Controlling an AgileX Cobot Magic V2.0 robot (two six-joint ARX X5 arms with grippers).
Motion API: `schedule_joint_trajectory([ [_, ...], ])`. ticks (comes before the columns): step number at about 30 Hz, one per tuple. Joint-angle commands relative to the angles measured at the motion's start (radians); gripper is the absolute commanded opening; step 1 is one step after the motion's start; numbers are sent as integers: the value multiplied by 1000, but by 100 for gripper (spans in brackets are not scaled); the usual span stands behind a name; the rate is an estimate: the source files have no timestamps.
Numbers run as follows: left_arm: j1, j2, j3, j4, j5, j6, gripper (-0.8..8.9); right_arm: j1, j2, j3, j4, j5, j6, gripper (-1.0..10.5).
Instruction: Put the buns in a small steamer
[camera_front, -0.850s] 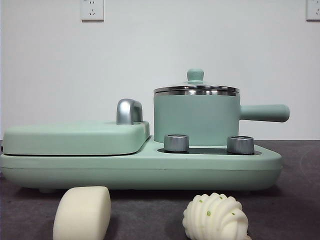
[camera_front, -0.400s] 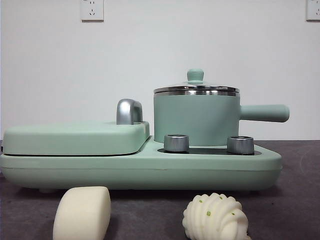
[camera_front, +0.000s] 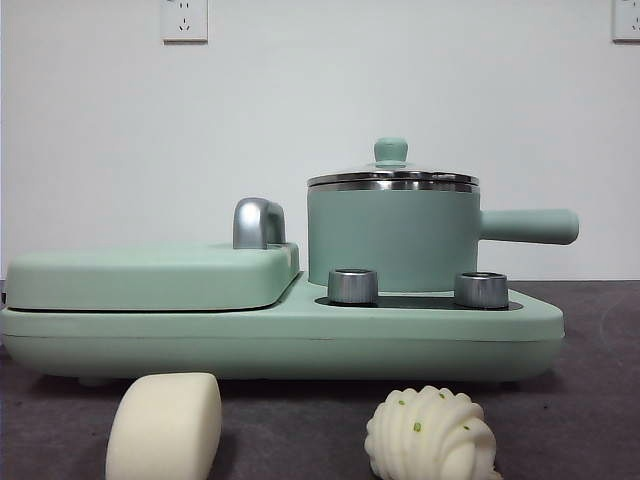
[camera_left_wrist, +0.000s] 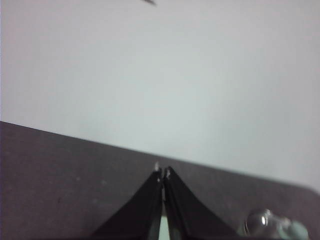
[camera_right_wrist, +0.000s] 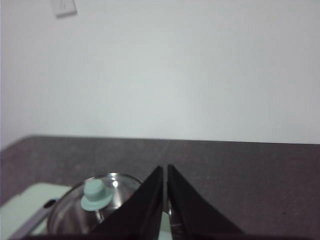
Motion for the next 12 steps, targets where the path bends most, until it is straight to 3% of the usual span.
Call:
schedule_joint_trajectory([
  [1,-5,83,61,-18,75,87,10,0,61,53,-12,-27,-98,13],
  [6,-19,210,137,-64,165,149,10,2,159,118,-60,-70,-172,13],
  [12,-64,322,212,-154,179,340,9,26,239,159,-145,-70,-324,13],
])
